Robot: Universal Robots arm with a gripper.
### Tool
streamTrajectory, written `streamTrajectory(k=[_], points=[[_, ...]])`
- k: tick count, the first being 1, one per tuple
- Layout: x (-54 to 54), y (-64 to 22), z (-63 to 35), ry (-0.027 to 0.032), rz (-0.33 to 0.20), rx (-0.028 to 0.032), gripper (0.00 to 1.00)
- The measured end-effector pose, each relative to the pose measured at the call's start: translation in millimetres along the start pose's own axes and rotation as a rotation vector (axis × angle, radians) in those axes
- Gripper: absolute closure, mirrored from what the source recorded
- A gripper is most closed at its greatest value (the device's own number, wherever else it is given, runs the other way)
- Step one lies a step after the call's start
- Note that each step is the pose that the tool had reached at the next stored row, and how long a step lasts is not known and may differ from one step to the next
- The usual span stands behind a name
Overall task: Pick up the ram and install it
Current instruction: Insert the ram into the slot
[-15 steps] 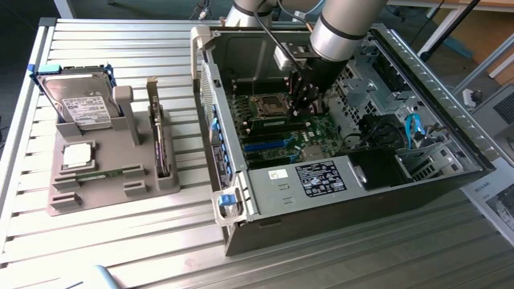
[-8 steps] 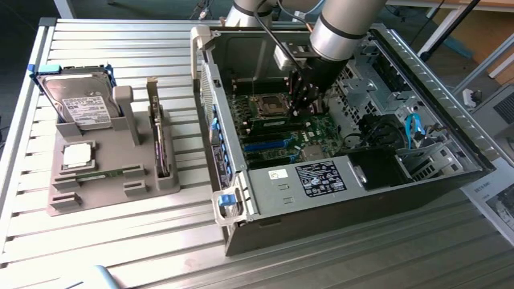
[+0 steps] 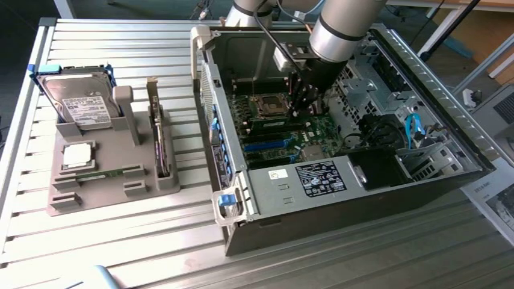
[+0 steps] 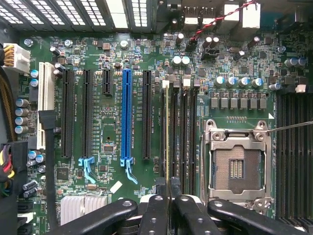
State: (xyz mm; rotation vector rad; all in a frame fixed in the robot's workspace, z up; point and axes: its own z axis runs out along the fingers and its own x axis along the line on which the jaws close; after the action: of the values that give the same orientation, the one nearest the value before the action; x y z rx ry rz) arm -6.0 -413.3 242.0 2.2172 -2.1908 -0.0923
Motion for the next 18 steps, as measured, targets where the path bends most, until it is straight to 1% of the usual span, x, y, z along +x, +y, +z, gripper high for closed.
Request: streamTrajectory(k=[10, 18], points=[[0.1, -0.1, 2.7, 0.0002, 0.0, -0.0001, 0.88], [0.1, -0.2, 3.0, -0.0001, 0.0, 0.0, 0.88]])
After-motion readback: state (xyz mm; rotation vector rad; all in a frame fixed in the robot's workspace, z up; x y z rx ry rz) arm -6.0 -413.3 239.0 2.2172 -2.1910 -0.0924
